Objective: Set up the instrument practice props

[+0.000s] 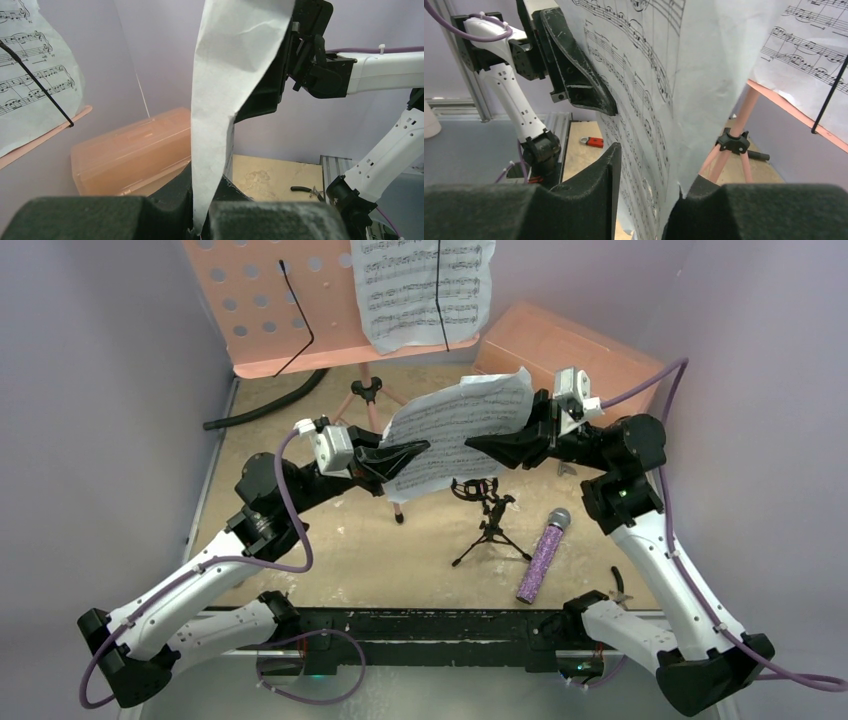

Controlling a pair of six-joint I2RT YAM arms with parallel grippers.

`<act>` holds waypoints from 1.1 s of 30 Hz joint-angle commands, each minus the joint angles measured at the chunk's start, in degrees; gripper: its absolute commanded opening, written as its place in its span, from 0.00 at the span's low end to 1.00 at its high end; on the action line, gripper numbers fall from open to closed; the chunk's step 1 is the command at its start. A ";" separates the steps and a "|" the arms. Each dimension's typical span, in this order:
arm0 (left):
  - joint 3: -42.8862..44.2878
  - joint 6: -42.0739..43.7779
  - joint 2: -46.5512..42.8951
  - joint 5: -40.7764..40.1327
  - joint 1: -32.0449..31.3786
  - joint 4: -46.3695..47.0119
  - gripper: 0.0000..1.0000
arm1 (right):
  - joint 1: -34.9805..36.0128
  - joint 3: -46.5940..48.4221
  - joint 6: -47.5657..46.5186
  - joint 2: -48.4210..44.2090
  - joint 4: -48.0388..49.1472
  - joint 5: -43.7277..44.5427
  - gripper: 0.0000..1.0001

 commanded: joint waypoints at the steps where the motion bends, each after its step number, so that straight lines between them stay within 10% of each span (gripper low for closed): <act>1: 2.20 1.06 0.21 1.28 -0.27 2.41 0.00 | 0.16 -0.26 1.68 0.34 3.28 -2.27 0.33; 10: 2.21 0.81 0.40 1.43 -0.30 3.97 0.00 | 0.08 0.05 0.28 1.81 2.41 -3.70 0.43; 22: 1.70 1.24 -0.11 -0.11 -0.28 3.38 0.04 | 0.12 0.40 -0.33 1.26 1.95 -2.76 0.00; 33: -2.90 2.32 -2.43 -5.23 -0.24 1.45 0.77 | 0.13 1.40 -1.51 0.51 -1.62 -0.86 0.00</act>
